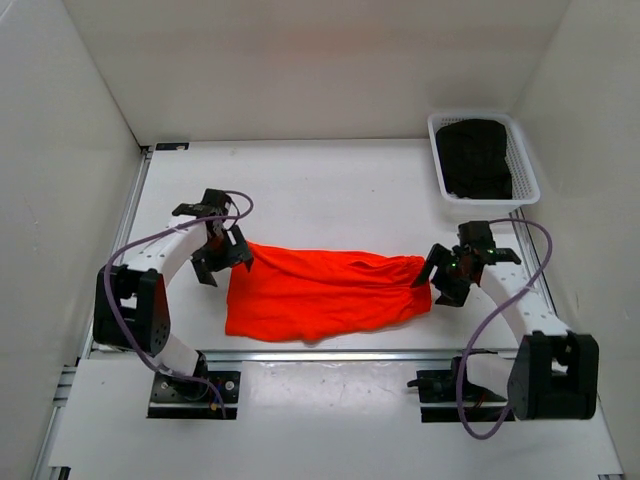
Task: Fold and stack the shorts
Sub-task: Fold the shorts
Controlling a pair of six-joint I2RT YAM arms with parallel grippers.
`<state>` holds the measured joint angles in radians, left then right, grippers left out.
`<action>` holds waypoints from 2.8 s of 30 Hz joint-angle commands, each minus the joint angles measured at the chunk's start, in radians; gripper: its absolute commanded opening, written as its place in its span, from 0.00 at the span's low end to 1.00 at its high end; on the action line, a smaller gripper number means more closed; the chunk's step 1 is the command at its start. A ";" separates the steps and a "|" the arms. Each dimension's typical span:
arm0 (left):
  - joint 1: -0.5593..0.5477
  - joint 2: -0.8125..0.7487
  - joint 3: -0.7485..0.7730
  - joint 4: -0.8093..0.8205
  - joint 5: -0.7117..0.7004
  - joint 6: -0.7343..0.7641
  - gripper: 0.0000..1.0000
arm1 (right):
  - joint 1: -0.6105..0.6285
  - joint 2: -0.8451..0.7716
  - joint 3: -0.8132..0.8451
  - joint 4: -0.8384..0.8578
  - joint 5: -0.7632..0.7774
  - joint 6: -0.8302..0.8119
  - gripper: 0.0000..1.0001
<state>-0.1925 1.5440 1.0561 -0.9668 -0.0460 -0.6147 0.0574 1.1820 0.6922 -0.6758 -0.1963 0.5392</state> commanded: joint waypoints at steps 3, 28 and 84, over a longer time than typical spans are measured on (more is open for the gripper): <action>-0.071 -0.090 0.126 0.002 -0.041 -0.037 1.00 | 0.022 -0.116 0.114 -0.099 0.058 0.007 0.75; -0.131 0.401 0.481 -0.009 -0.133 0.029 0.10 | 0.168 0.415 0.335 0.105 0.202 0.094 0.00; -0.019 0.326 0.110 0.211 0.153 -0.059 0.10 | 0.194 0.036 0.358 0.019 0.260 0.050 0.00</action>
<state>-0.2085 1.8427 1.1553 -0.7921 0.1123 -0.6563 0.1410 1.2556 0.9405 -0.5930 -0.0479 0.6128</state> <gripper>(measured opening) 0.110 0.156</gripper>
